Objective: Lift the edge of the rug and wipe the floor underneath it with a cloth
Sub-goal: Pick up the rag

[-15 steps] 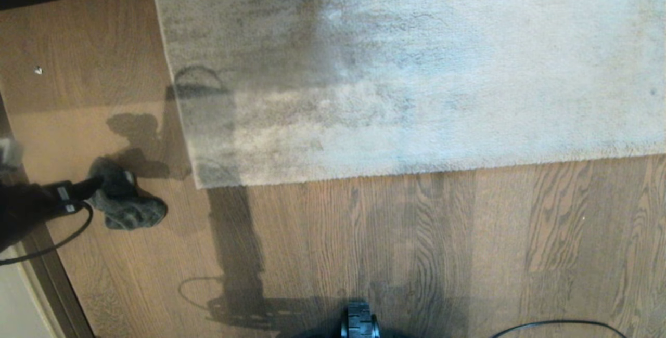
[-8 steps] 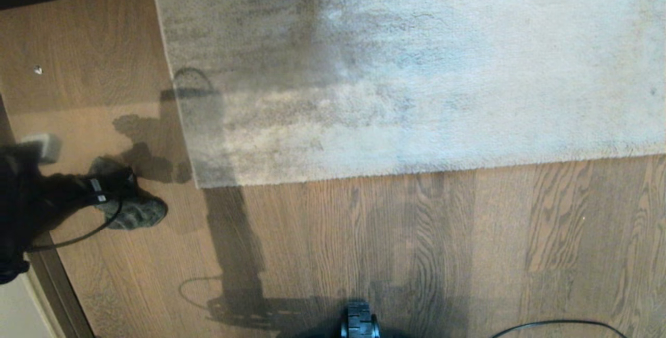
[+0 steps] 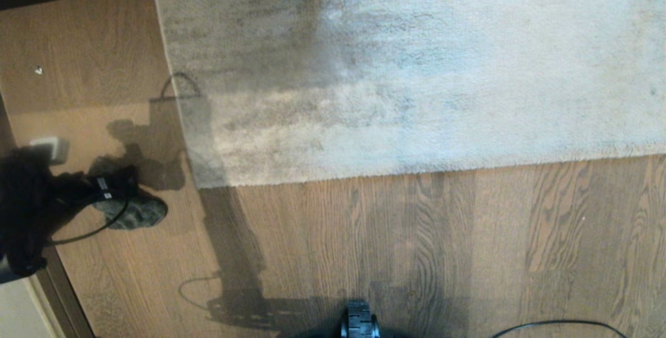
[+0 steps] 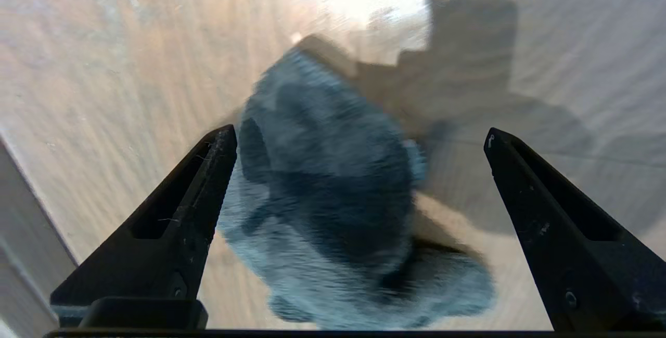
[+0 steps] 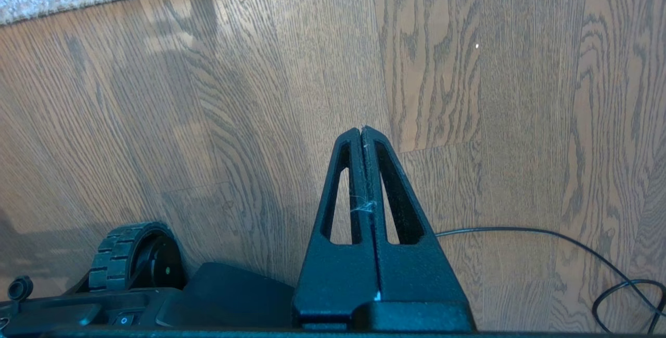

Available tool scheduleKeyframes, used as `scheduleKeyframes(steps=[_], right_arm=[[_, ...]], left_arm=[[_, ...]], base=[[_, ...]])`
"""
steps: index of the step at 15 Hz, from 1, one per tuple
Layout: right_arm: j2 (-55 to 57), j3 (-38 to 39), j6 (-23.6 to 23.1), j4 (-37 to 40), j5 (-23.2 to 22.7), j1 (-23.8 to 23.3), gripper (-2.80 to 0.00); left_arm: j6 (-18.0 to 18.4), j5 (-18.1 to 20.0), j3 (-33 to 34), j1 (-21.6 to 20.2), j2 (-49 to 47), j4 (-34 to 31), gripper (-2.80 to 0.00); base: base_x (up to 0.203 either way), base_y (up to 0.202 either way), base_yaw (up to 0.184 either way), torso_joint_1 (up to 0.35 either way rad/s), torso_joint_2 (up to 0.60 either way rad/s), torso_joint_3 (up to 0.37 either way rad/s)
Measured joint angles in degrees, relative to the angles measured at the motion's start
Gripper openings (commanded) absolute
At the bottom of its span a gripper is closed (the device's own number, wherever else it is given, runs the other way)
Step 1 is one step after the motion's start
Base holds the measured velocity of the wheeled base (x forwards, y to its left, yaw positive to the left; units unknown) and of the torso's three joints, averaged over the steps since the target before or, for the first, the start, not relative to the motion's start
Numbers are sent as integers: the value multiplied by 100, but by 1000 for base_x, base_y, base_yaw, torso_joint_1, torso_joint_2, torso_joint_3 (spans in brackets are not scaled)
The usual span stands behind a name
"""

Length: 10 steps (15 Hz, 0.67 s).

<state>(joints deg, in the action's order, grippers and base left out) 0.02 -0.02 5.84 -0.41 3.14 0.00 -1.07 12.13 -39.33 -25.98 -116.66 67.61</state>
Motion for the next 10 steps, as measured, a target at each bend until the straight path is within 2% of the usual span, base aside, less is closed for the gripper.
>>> scheduleKeyframes(steps=[2, 10], right_arm=[[0, -2, 2, 0, -1, 0, -280], [0, 0, 2, 0, 2, 0, -280]], left_arm=[[191, -30, 23, -156, -111, 69, 0], [446, 3, 643, -588, -213, 74, 0]], base=[[0, 0, 0, 0, 0, 0], [0, 0, 0, 0, 0, 0]])
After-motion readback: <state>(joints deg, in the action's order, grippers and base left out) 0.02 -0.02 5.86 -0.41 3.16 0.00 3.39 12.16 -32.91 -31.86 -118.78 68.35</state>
